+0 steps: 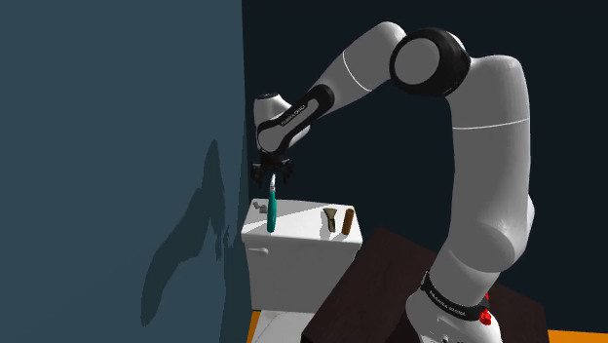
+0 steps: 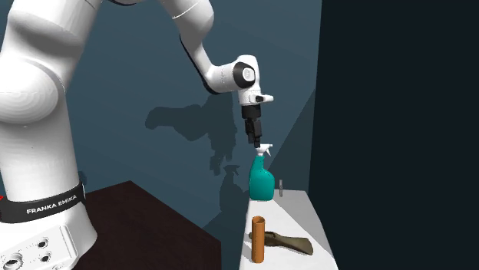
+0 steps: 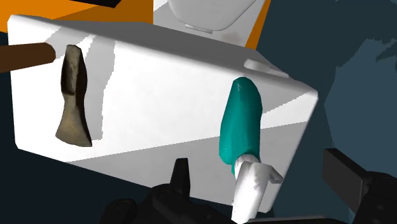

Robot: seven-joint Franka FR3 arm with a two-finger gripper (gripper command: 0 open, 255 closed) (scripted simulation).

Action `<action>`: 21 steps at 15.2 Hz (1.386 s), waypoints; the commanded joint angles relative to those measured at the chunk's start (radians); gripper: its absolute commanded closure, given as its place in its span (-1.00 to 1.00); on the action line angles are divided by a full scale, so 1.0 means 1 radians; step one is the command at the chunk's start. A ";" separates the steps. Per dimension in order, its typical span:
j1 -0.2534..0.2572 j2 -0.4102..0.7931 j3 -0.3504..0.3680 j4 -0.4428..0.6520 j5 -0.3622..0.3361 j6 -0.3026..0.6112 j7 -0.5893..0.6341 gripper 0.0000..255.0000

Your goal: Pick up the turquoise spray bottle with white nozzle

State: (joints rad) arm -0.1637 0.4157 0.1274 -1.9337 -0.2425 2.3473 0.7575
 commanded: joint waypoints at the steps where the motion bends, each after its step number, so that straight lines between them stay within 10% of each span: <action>1: 0.003 0.022 -0.004 0.002 -0.007 0.020 0.009 -1.00; 6: 0.007 0.055 -0.010 -0.001 -0.018 0.055 0.020 -1.00; 7: 0.007 0.056 -0.010 0.000 -0.018 0.055 0.020 1.00; 21: 0.002 0.009 -0.001 0.004 -0.003 0.005 0.005 1.00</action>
State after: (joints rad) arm -0.1611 0.4344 0.1240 -1.9335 -0.2487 2.3654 0.7658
